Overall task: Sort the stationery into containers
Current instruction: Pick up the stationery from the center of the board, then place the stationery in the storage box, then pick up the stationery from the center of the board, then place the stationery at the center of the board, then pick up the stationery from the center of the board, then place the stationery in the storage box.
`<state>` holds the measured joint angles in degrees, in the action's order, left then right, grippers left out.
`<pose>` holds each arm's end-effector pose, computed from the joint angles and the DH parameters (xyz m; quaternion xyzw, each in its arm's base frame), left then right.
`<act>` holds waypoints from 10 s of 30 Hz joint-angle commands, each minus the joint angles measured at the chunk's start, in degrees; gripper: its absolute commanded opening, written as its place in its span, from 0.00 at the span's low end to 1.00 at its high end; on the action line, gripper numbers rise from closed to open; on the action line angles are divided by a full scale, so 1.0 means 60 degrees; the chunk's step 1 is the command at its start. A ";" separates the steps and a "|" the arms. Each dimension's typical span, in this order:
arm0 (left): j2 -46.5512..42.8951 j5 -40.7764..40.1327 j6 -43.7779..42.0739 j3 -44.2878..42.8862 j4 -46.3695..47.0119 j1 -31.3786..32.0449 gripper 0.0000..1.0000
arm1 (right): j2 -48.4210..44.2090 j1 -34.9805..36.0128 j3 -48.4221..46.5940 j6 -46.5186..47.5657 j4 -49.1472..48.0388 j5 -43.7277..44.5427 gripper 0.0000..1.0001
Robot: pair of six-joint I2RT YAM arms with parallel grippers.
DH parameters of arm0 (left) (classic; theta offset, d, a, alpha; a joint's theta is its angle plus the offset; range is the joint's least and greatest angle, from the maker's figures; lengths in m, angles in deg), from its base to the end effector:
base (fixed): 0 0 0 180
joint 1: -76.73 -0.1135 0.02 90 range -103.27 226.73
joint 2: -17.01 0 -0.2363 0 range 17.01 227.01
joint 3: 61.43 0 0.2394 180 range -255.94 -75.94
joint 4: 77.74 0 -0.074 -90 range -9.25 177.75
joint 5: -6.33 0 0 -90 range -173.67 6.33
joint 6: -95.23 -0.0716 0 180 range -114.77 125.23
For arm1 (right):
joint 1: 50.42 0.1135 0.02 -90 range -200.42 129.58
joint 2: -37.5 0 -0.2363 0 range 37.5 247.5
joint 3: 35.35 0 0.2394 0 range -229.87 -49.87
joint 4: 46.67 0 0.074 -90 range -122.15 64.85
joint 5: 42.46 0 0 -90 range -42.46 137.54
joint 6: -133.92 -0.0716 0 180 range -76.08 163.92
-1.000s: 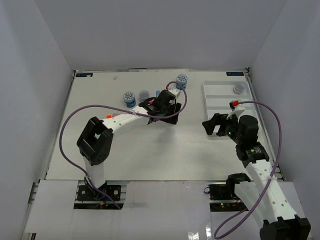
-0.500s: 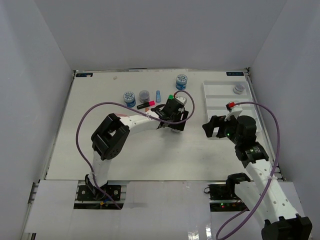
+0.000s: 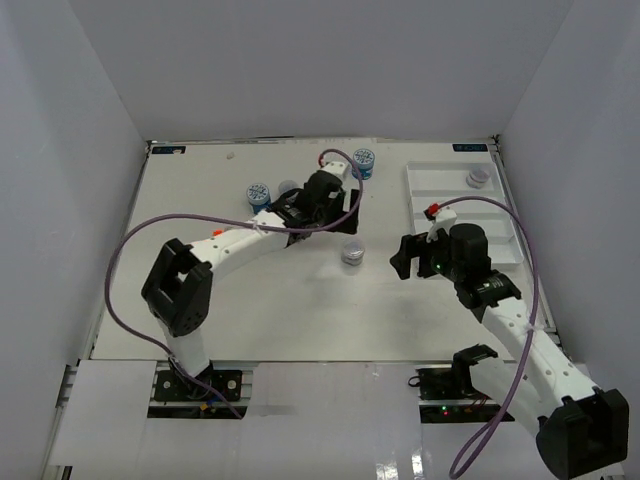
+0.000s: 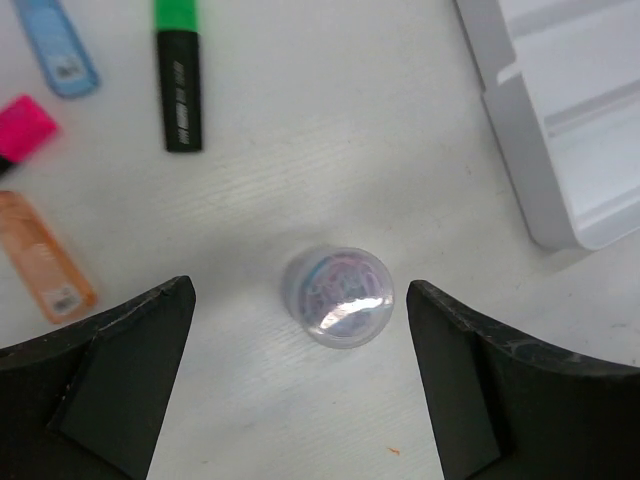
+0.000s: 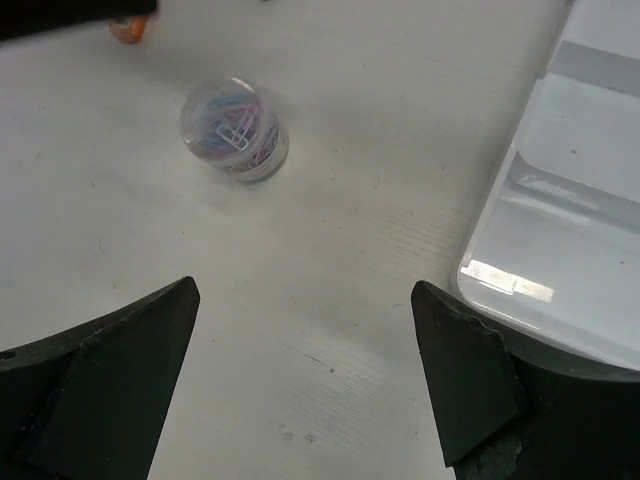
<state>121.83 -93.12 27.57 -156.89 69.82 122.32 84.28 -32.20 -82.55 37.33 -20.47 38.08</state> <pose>0.3054 -0.2950 0.2066 0.1504 0.8978 -0.1650 0.3795 0.2127 0.0824 0.2246 -0.1291 0.8354 0.1820 0.5024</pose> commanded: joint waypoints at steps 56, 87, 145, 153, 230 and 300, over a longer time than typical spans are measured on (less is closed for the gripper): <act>-0.6820 -0.0505 -0.0531 0.5947 0.0191 -0.4829 0.98 | 0.8356 -0.1115 -0.7587 0.0659 -0.0321 0.3510 0.50; -0.6761 -0.0124 -0.0532 0.5991 0.0074 -0.4829 0.98 | 1.3093 -0.3725 -1.1678 0.0395 -0.0585 0.2294 0.88; 0.4297 -0.2278 -0.0590 -0.5010 -0.1933 -0.3290 0.95 | -0.2407 -0.1601 0.1698 -0.0923 -0.1947 -0.0929 0.90; 0.4621 -0.1765 -0.0502 -0.5317 -0.2050 -0.3334 0.89 | -0.2407 -0.1557 0.1756 -0.0879 -0.1962 -0.0929 0.90; -0.7669 -0.1442 -0.0194 0.6577 0.0104 -0.4316 0.98 | 0.7421 0.3643 -0.4336 -0.0542 -0.0614 0.3494 0.93; -0.7113 -0.0768 -0.0341 0.6372 0.0015 -0.4331 0.98 | 1.2713 -0.2202 -1.1735 0.1054 -0.0218 0.2573 0.87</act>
<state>79.34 -98.61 26.02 -117.55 69.77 96.66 165.57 -45.75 -151.03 41.99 -19.31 56.25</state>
